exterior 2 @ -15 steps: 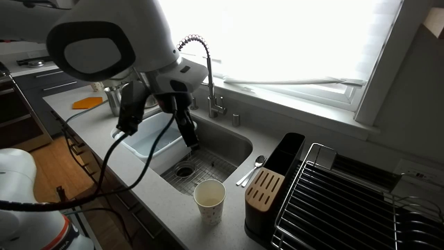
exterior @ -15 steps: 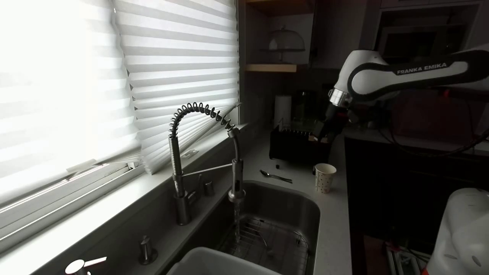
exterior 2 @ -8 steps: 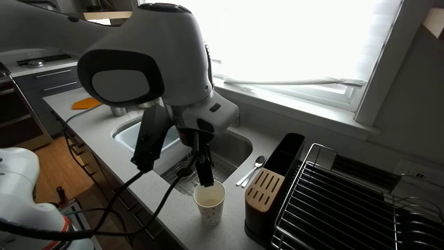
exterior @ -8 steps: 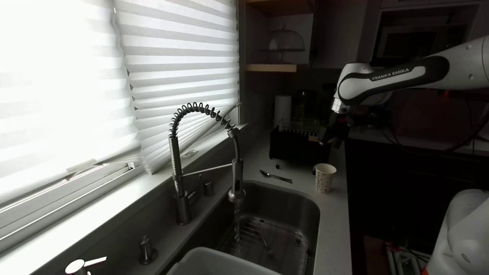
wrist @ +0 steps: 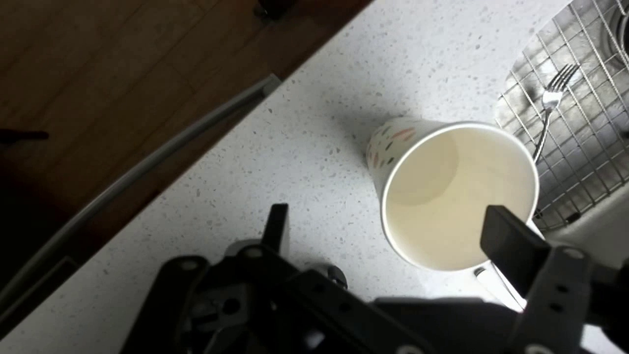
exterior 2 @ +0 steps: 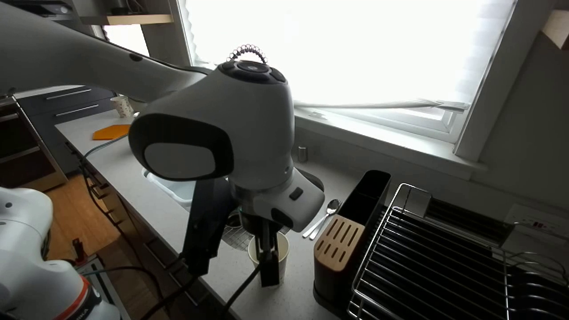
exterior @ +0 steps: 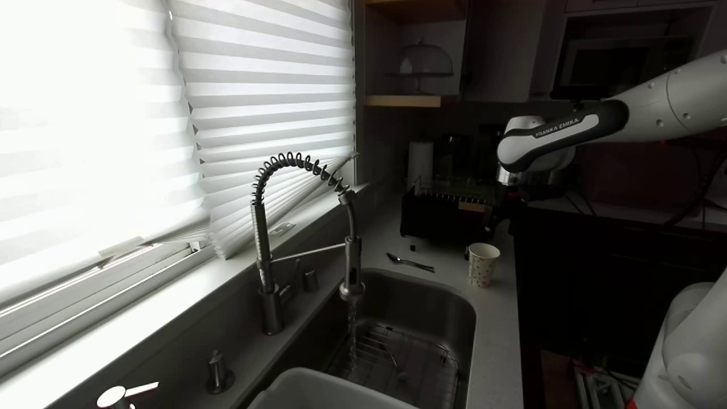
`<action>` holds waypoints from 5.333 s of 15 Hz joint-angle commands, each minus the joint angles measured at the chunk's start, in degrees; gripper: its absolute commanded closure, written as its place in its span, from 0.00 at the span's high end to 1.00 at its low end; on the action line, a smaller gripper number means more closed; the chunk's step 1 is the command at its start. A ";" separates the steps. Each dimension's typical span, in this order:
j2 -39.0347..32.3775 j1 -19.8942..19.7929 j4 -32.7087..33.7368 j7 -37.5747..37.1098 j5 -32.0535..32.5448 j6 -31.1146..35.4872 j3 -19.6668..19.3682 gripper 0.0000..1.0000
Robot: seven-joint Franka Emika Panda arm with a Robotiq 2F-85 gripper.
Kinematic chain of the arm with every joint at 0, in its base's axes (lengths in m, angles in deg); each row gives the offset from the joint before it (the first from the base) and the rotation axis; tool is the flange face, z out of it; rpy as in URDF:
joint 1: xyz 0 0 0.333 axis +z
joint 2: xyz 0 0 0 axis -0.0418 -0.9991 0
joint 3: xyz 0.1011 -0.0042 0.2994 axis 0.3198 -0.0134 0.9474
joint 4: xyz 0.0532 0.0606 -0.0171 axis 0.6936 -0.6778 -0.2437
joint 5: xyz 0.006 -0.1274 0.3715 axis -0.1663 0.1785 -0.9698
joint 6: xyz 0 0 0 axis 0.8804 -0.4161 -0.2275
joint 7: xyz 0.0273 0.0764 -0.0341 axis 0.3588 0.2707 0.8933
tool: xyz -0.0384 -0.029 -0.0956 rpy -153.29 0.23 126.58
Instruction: Pick up the paper cup from the kitchen counter and pour out all the water in it into the sink, put the paper cup back on the kitchen counter
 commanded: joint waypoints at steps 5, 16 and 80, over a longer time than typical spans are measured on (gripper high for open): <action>-4.84 -0.74 -0.84 2.05 -4.12 3.68 -0.08 0.96; -6.64 -0.95 -0.68 1.69 -4.90 4.84 0.29 0.06; 25.25 6.37 -10.69 -64.14 102.38 32.74 32.90 0.01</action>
